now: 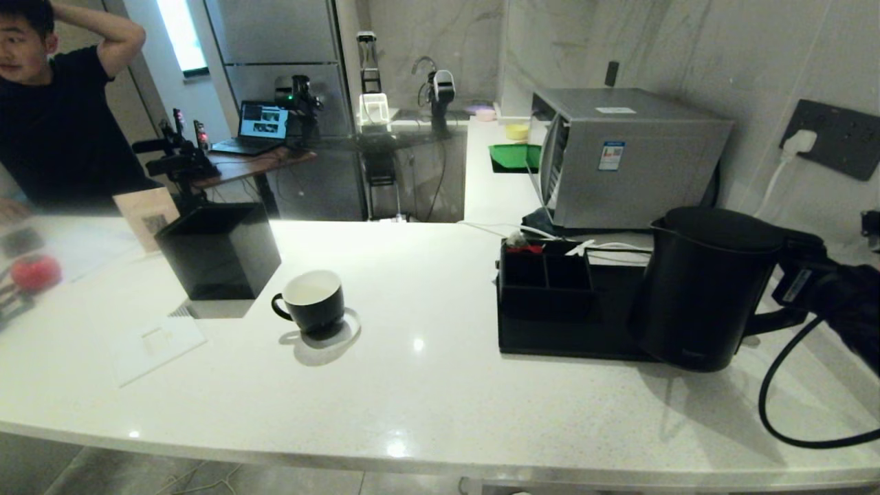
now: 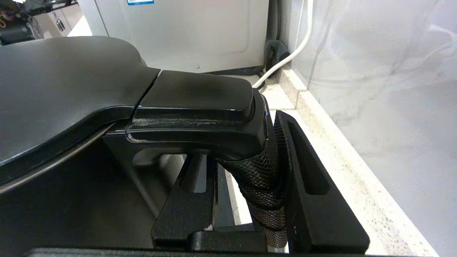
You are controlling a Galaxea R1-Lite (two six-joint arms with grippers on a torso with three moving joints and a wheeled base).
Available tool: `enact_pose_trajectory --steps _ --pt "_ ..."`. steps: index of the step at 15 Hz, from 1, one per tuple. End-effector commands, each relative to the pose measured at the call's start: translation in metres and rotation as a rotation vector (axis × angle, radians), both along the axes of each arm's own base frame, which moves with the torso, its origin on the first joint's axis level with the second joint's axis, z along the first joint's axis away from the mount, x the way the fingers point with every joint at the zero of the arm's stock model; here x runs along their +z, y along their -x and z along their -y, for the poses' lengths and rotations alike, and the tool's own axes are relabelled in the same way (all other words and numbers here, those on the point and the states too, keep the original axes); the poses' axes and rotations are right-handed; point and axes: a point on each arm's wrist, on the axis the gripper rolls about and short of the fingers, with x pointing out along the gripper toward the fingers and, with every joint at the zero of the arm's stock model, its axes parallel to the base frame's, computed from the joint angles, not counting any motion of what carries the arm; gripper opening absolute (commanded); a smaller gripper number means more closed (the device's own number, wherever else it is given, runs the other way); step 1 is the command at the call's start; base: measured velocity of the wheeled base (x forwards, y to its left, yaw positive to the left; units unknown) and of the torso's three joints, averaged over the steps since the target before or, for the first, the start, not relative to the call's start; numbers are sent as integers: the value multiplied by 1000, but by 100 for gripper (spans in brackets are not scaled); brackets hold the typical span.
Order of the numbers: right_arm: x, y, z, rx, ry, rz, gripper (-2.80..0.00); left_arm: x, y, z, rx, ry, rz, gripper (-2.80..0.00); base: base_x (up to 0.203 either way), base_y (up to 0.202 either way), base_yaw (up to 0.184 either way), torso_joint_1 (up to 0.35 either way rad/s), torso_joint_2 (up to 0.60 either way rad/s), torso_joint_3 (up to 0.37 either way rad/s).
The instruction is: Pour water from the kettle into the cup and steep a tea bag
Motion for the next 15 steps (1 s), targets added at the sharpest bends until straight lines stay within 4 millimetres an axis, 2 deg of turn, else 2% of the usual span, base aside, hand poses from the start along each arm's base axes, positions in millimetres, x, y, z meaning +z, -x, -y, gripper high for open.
enact_pose_trajectory --steps 1,15 --pt "2 3 0 -1 1 15 -280 0 0 0 0 0 0 -280 0 0 0 0 0 0" --pt "7 17 -1 -1 0 28 -280 0 0 0 0 0 0 -280 0 0 0 0 0 0"
